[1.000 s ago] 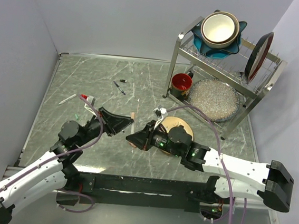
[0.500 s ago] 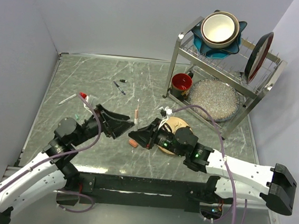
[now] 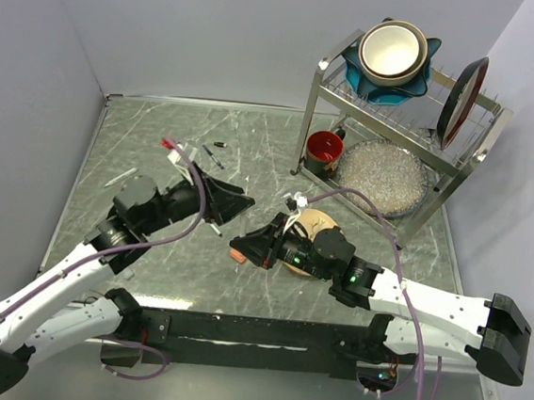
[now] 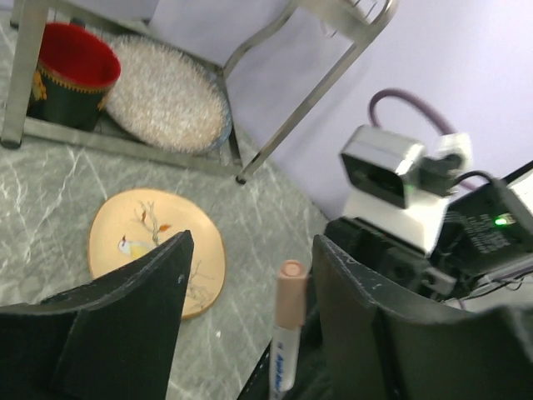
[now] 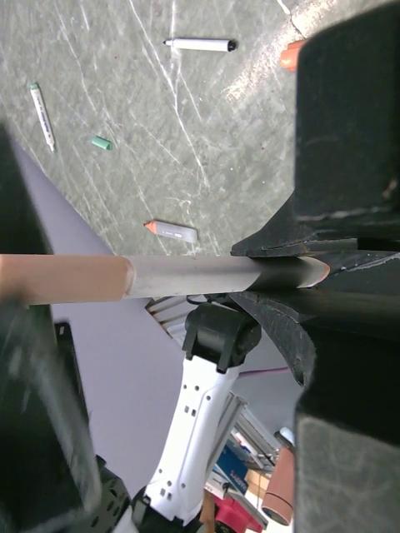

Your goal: Insert the pens into the pen caps

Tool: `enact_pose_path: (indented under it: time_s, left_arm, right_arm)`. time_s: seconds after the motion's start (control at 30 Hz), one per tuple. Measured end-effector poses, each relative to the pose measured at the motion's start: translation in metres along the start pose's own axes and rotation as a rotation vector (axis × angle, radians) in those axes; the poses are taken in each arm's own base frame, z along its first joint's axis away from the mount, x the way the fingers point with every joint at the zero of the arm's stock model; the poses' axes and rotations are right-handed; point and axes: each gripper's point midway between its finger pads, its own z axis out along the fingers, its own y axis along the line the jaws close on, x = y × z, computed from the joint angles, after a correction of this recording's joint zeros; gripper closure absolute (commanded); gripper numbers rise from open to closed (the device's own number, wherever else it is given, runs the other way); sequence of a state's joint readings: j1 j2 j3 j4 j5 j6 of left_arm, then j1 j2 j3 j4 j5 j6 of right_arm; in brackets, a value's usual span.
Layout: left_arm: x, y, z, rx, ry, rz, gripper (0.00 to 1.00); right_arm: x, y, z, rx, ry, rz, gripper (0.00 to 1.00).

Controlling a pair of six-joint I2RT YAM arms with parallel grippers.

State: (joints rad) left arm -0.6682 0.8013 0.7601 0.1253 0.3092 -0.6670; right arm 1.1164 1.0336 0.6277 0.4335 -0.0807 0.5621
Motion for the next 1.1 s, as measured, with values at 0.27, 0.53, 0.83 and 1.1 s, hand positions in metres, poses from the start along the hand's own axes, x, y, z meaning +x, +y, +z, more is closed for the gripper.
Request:
enact_pose_path:
  time_s: [0.27,0.53,0.83,1.1]
  left_arm:
    - [0.012,0.004,0.006,0.003,0.059,-0.01,0.88]
    - [0.016,-0.016,0.003,0.108,0.076,-0.029,0.99]
    - [0.017,-0.018,-0.002,0.142,0.035,-0.117,0.99]
    - [0.01,-0.007,0.003,0.088,-0.006,-0.137,0.99]
  right_arm:
    - [0.005,-0.004,-0.002,0.01,0.013,-0.001,1.0]
    - [0.004,-0.001,-0.006,0.004,0.013,0.026,1.0]
    - [0.004,0.0,-0.007,0.007,0.041,-0.037,1.0]
    - [-0.006,-0.017,-0.001,0.112,0.058,-0.14,1.0]
